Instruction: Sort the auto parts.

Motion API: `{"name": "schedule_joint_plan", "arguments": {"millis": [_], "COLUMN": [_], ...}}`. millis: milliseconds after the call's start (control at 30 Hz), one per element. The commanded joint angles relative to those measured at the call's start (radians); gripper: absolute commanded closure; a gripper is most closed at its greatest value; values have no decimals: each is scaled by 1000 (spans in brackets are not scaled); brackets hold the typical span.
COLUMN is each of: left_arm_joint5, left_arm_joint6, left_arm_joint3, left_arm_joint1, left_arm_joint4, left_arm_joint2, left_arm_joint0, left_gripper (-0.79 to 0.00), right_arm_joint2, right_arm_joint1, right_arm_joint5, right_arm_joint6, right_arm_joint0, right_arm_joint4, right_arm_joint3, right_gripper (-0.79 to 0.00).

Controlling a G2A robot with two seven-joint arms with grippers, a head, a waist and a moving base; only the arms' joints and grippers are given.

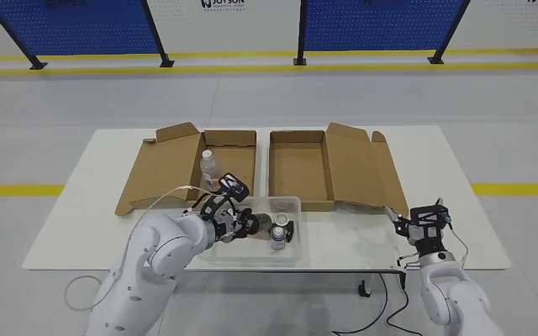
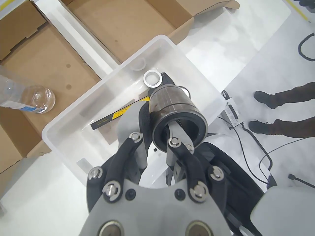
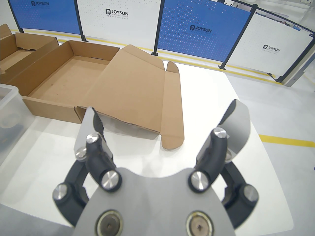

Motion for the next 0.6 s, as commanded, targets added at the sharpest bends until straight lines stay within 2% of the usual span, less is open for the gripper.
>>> {"name": "schedule_joint_plan", "arguments": {"millis": [0, 267, 400, 567], "left_arm_joint5": [4, 11, 36, 90], "left_arm_joint6": [8, 132, 204, 266], "left_arm_joint3": [6, 62, 120, 224], "left_arm_joint1": [1, 2, -3, -19], "left_arm_joint4": [2, 26, 62, 98], "left_arm_joint2": [0, -7, 14, 82], "left_arm_joint0": [-1, -39, -93, -186], "left_gripper": [0, 0, 0, 0], "right_arm_joint2": [0, 0, 0, 0], "right_arm_joint1": [0, 0, 0, 0], "right_arm_joint5": [0, 0, 0, 0], "right_arm_joint6": [0, 0, 0, 0], "right_arm_joint0": [0, 0, 0, 0], "right_arm_joint4": [0, 0, 0, 0], "right_arm_joint3": [0, 0, 0, 0], "right_gripper": [-785, -785, -785, -785]}}
